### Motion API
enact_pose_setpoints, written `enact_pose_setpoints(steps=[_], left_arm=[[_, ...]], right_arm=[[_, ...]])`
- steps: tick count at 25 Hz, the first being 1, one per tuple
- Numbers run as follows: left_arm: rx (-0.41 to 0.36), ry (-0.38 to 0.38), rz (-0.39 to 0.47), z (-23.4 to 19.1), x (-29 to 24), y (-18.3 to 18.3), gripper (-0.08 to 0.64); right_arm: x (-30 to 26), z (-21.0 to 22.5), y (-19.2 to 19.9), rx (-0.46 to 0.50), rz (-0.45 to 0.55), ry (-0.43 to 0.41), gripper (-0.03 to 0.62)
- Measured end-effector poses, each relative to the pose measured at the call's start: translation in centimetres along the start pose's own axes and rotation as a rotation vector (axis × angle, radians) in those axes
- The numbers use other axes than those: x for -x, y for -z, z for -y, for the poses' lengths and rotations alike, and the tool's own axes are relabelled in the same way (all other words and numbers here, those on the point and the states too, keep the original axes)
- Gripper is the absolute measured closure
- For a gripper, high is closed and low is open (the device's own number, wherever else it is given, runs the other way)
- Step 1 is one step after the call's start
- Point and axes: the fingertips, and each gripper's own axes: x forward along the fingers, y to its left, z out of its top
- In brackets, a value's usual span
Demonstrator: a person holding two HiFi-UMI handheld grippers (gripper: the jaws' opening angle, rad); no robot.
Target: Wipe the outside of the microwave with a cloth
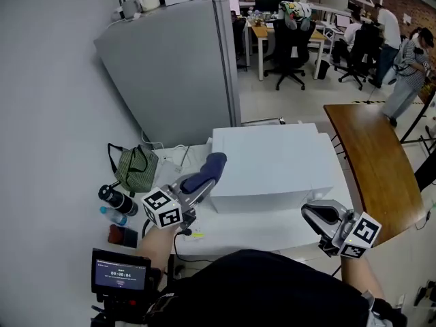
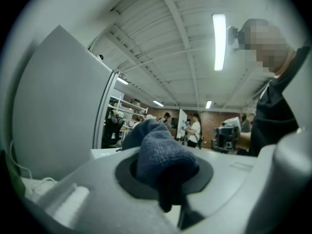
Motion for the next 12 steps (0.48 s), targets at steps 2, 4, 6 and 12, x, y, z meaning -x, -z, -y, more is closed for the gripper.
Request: enact_pose_setpoints(steps=[2, 4, 6, 12], left_arm=[[-0.058, -0.102, -0.107, -5.1, -3.0, 0.3, 0.503], [-0.084, -0.203, -0.243, -10.0, -6.1, 1.3, 0.503], [-0.076, -0.285, -0.398, -14.4, -8.5, 3.1, 0.503], [-0.043, -0.377, -0.763, -21.0, -12.4, 8.8, 0.502]], right_arm=[[0.5, 3.5, -0.3, 0.013, 0.002, -0.056, 0.588], [1.5, 7.1, -1.2, 0.018, 0.007, -0.104, 0.588], [2.8, 10.6, -2.2, 0.023, 0.021, -0.127, 0.588], [7.8, 18.3, -2.1, -0.006, 0.066, -0.083, 0.588]])
